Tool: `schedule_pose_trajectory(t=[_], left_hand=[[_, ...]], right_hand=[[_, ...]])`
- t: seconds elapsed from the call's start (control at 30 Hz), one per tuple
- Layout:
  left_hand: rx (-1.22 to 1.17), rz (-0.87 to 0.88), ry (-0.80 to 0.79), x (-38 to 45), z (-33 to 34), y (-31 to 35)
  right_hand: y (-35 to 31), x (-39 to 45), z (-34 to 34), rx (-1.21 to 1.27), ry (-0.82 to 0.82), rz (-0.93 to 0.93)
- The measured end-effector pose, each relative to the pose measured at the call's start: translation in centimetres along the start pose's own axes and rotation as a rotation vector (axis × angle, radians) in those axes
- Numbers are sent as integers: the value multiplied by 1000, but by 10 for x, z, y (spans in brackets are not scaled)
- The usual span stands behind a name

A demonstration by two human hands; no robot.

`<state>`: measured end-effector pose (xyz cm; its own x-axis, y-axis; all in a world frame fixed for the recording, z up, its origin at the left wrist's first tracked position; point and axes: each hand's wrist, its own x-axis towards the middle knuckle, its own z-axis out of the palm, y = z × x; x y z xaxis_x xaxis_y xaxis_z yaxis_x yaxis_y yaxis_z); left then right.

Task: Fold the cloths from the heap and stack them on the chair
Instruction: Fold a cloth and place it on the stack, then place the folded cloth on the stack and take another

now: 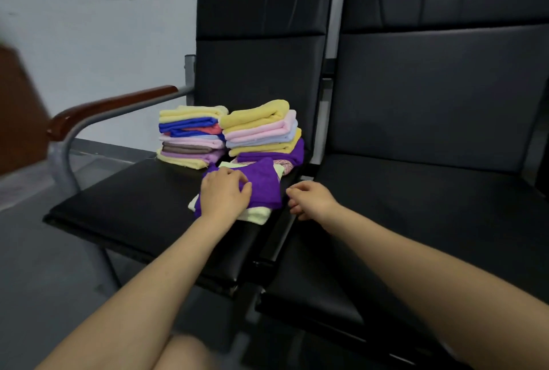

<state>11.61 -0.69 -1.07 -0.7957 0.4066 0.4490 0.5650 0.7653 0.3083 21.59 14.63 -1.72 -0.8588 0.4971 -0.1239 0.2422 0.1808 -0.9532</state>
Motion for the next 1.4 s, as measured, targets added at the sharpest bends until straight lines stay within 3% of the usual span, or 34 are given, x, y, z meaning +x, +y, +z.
schedule_pose_trajectory(t=[0.33, 0.5, 0.7, 0.8, 0.9, 1.17, 1.3, 1.4], left_hand=[[-404, 106, -335, -29, 3, 183], [-1049, -182, -758, -66, 5, 290], [-1030, -135, -946, -112, 30, 364], [-998, -161, -1037, -131, 51, 394], [-1032, -154, -1061, -138, 70, 433], [-1104, -92, -1035, -144, 119, 549], [-1087, -5, -1009, -156, 138, 581], [-1090, 27, -978, -157, 142, 584]], right_hand=[[24, -70, -148, 45, 303, 85], [46, -121, -237, 27, 433, 70], [101, -190, -361, -304, 801, 29], [127, -235, -412, -526, 983, 99], [142, -269, -465, -548, 1171, 178], [146, -243, -581, -948, 1111, 215], [161, -216, -621, -869, 1024, 469], [172, -218, -624, -849, 926, 430]])
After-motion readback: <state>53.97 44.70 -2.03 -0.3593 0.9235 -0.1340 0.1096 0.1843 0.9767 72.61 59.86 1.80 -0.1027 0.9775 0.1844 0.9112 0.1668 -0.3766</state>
